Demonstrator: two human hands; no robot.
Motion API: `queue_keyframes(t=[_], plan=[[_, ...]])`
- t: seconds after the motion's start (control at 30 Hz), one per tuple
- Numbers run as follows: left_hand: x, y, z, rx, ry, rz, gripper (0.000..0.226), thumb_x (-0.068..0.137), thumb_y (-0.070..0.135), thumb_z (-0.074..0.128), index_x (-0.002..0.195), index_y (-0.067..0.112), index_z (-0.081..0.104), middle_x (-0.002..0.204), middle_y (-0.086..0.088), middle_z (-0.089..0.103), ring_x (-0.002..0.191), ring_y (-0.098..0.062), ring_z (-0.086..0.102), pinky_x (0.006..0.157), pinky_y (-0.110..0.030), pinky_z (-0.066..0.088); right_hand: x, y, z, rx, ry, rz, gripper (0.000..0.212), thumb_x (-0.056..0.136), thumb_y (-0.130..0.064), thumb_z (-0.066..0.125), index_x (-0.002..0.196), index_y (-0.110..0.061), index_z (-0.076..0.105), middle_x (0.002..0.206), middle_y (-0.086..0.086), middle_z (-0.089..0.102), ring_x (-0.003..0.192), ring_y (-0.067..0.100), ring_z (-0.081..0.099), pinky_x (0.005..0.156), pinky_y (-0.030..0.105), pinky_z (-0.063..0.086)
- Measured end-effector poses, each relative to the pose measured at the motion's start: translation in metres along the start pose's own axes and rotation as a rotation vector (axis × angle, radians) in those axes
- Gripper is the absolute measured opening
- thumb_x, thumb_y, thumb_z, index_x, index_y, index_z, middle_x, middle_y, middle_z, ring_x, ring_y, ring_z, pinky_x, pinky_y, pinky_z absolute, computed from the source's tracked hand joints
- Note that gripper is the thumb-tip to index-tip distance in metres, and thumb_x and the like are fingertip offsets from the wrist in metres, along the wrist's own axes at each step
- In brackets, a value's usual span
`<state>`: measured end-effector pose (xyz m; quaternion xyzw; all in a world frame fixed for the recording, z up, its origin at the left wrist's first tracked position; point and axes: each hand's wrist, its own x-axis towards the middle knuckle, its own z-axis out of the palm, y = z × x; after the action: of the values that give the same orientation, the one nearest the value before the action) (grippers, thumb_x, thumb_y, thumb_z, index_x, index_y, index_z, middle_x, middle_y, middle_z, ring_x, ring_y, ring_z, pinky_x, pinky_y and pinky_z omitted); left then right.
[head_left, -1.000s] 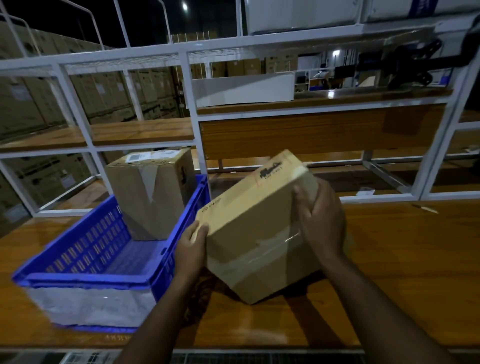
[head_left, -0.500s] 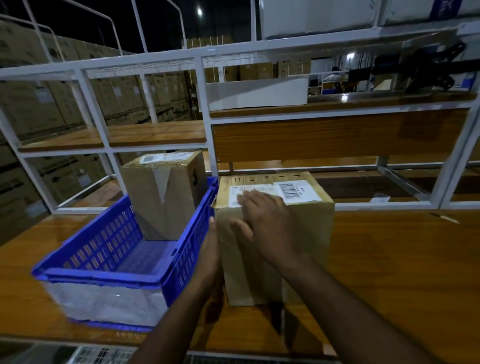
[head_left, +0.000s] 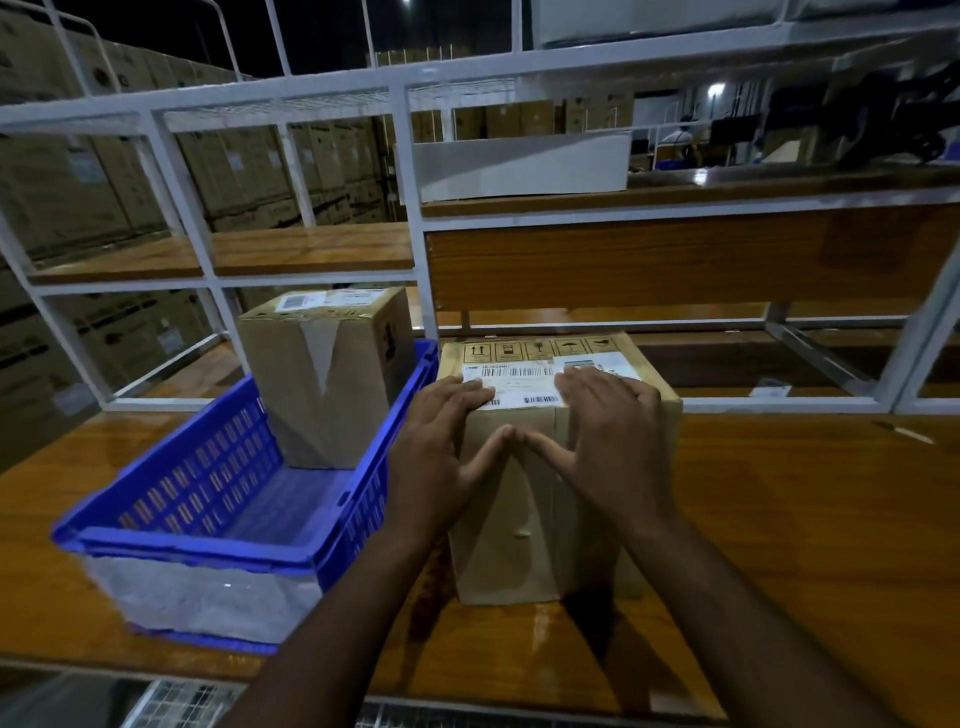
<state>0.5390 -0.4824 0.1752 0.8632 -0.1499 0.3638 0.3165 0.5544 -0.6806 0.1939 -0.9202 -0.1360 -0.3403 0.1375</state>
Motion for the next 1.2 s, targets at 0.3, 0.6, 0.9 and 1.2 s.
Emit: queue_keyframes(t=[0.3, 0.6, 0.9, 1.2], plan=[[0.003, -0.001, 0.003, 0.056, 0.089, 0.048, 0.053, 0.09, 0.057, 0.06, 0.127, 0.02, 0.065, 0.131, 0.001, 0.062, 0.125, -0.003, 0.046, 0.098, -0.028, 0.048, 0.005, 0.007, -0.005, 0.032, 0.023, -0.025, 0.083, 0.078, -0.082, 0.039, 0.127, -0.019, 0.064, 0.131, 0.001, 0.065, 0.125, 0.02, 0.055, 0.099, 0.04, 0.036], [0.001, -0.005, 0.002, 0.037, 0.079, 0.04, 0.056, 0.09, 0.058, 0.062, 0.129, 0.018, 0.064, 0.134, 0.001, 0.059, 0.126, -0.002, 0.045, 0.096, -0.03, 0.051, 0.001, 0.022, 0.001, 0.049, 0.136, -0.033, 0.072, 0.078, -0.074, 0.052, 0.121, -0.018, 0.067, 0.124, 0.002, 0.068, 0.121, 0.022, 0.055, 0.1, 0.039, 0.03], [-0.046, -0.013, 0.013, -0.214, 0.064, -0.261, 0.101, 0.083, 0.049, 0.077, 0.16, 0.035, 0.012, 0.161, 0.016, 0.029, 0.139, 0.002, 0.041, 0.098, -0.031, 0.048, -0.047, 0.039, 0.015, 0.134, 0.234, 0.114, 0.1, 0.084, -0.071, 0.059, 0.156, -0.012, 0.022, 0.164, 0.01, 0.02, 0.153, 0.023, 0.013, 0.124, 0.046, 0.013], [-0.142, -0.051, 0.058, -0.275, -0.391, -0.699, 0.052, 0.091, 0.06, 0.062, 0.137, 0.052, 0.039, 0.129, 0.02, 0.063, 0.107, 0.002, 0.061, 0.087, -0.029, 0.053, -0.13, 0.067, 0.072, 0.554, -0.378, 0.68, 0.079, 0.081, -0.057, 0.072, 0.142, -0.02, 0.039, 0.133, 0.003, 0.062, 0.114, 0.025, 0.062, 0.084, 0.04, 0.056]])
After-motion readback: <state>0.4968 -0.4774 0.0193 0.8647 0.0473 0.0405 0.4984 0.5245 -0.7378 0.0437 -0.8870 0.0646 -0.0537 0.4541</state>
